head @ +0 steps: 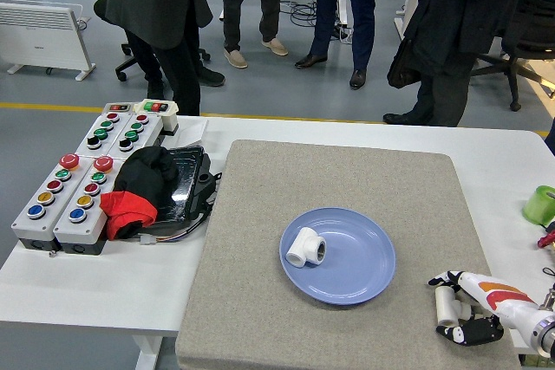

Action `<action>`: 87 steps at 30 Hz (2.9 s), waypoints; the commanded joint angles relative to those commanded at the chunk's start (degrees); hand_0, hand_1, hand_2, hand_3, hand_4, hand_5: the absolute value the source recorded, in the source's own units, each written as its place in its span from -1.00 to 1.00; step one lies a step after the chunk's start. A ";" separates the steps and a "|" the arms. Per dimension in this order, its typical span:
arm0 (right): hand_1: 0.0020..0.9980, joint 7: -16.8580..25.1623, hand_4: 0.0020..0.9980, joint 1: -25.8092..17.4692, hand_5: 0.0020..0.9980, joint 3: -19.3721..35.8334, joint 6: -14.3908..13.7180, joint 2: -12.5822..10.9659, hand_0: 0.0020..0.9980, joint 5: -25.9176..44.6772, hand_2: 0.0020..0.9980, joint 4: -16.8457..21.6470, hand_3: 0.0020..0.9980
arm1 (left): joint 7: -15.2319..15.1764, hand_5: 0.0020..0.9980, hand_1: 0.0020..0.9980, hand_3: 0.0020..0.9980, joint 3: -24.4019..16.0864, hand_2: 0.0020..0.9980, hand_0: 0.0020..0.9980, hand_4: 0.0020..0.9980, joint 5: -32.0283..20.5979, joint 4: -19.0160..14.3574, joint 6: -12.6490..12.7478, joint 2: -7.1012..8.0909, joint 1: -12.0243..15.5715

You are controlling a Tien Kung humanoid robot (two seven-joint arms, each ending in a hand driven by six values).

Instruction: Pick pipe place plate twice

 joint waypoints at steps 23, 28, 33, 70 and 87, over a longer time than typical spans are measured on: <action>-0.06 1.27 0.41 0.41 -0.29 0.81 -2.13 -0.01 -0.32 2.06 0.19 2.19 0.49 | -0.12 1.00 0.50 0.29 0.12 0.40 0.44 -0.19 -0.44 0.00 -0.11 0.03 -0.29; -0.08 1.96 0.39 2.50 -0.31 0.89 -3.18 0.92 -0.34 3.70 0.18 3.09 0.48 | -0.14 1.00 0.50 0.29 0.12 0.40 0.44 -0.19 -0.53 0.00 -0.12 0.04 -0.33; -0.08 2.48 0.34 5.66 -0.36 -0.02 -4.44 3.05 -0.35 4.77 0.17 2.79 0.47 | -0.12 1.00 0.50 0.29 0.14 0.40 0.45 -0.19 -0.51 0.00 -0.19 0.01 -0.37; 0.57 2.43 0.36 19.70 -0.35 -19.28 -11.94 12.21 0.58 0.75 0.75 -11.17 0.70 | 0.09 1.00 0.50 0.30 0.14 0.40 0.44 -0.19 -0.77 -0.01 -0.42 -0.07 -0.10; 0.84 3.05 0.47 18.75 -0.30 -17.69 -12.32 12.33 0.94 1.24 1.00 -11.06 1.00 | 0.18 1.00 0.50 0.30 -0.31 0.41 0.44 -0.20 0.18 -0.05 -0.62 -0.21 0.29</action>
